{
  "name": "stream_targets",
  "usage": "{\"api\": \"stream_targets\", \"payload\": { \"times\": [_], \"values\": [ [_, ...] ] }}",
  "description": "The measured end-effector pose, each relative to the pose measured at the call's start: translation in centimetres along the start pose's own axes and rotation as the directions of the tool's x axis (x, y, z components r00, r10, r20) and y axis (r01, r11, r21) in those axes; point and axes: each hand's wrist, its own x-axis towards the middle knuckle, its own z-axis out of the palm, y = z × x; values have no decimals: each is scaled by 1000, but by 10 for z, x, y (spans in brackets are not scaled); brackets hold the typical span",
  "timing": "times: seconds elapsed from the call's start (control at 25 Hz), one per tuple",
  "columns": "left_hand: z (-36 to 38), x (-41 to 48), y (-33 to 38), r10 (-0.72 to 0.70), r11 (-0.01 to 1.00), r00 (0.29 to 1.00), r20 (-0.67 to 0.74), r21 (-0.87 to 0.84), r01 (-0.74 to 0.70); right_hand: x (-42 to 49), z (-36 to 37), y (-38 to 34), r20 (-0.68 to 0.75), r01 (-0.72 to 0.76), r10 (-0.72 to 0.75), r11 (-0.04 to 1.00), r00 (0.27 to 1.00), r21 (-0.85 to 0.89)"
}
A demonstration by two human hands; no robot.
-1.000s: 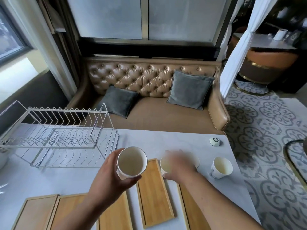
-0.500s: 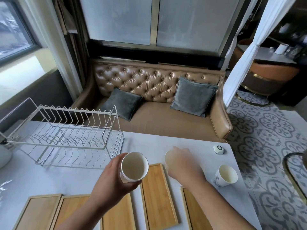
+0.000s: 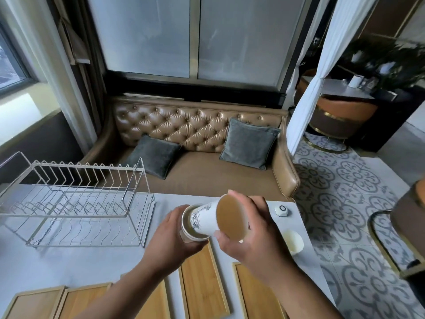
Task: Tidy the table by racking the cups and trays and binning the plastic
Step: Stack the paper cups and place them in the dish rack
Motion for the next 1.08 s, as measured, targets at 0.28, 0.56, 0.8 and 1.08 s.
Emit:
{"api": "stream_targets", "payload": {
  "times": [0.28, 0.56, 0.8, 1.08],
  "values": [
    [33, 5, 20, 53, 998, 997, 53, 42, -55, -1, 31, 34, 170, -41, 52, 997, 984, -71],
    [46, 12, 6, -17, 999, 1000, 19, 41, 16, 31, 44, 140, 113, -303, 306, 952, 945, -47],
    [31, 11, -1, -32, 998, 999, 21, 62, 31, 36, 85, 229, 379, -380, 614, 756, 692, -533],
    [17, 7, -10, -69, 994, 998, -11, 85, 70, 47, 79, 192, 213, -367, 487, 826, 847, -428]
  ]
}}
